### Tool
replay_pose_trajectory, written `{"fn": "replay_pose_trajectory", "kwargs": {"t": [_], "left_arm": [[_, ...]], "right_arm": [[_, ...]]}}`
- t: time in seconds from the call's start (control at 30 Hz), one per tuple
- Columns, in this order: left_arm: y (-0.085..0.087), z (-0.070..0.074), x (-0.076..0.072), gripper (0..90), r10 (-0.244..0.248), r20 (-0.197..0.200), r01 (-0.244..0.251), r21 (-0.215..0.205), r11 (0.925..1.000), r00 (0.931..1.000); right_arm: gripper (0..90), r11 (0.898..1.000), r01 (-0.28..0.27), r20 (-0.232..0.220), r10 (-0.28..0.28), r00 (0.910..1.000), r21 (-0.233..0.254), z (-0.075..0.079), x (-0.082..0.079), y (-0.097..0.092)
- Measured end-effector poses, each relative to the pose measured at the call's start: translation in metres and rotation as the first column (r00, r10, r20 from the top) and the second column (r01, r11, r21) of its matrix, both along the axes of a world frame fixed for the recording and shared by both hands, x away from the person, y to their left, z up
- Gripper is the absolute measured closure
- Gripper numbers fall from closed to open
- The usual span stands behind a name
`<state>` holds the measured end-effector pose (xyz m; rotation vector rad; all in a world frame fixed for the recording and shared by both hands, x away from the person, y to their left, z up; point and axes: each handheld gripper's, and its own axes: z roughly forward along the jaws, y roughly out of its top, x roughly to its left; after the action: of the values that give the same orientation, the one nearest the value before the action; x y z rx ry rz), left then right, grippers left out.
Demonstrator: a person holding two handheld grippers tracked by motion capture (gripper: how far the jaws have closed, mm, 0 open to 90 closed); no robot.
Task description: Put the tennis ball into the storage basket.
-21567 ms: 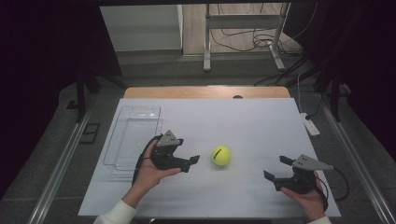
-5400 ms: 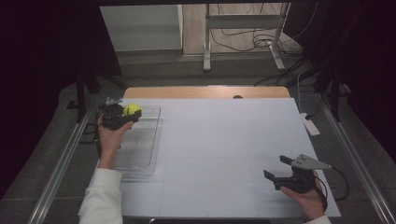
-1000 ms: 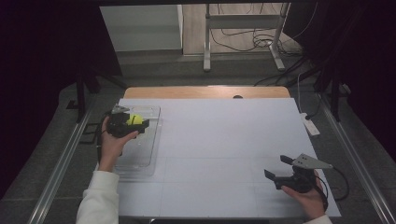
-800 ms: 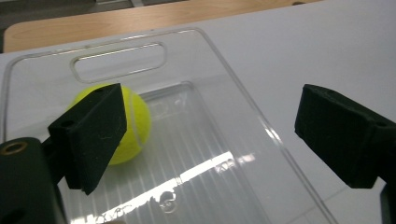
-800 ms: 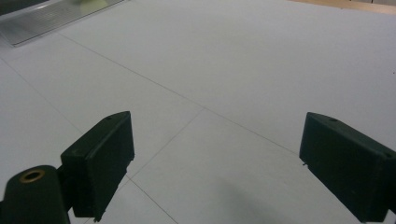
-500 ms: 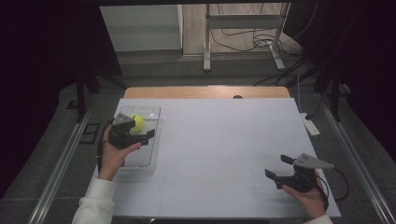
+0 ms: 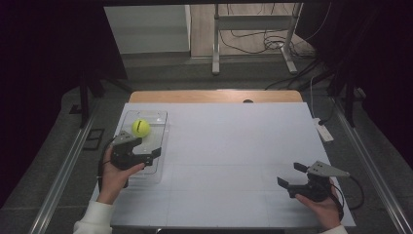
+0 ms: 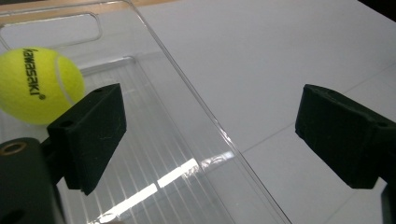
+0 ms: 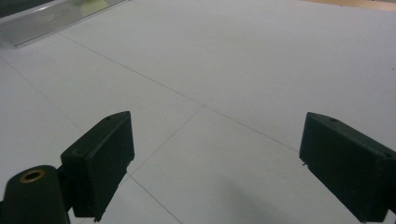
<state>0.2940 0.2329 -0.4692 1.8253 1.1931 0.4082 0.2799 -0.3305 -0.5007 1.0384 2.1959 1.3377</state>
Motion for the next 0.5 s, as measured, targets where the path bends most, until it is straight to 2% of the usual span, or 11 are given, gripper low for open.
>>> {"fn": "replay_pose_trajectory", "kwargs": {"t": [0.33,0.5], "left_arm": [[-0.004,-0.013,-0.024,10.2,-0.048,0.004,0.048,0.005,0.9988,0.9988],[-0.009,-0.019,-0.032,10.4,-0.077,0.008,0.077,0.000,0.9971,0.9970]], "right_arm": [[10.4,1.000,0.007,0.004,-0.007,1.0000,-0.007,0.001,-0.002,-0.001],[10.4,1.000,-0.001,0.005,0.001,1.0000,-0.006,0.001,-0.003,0.000]]}}
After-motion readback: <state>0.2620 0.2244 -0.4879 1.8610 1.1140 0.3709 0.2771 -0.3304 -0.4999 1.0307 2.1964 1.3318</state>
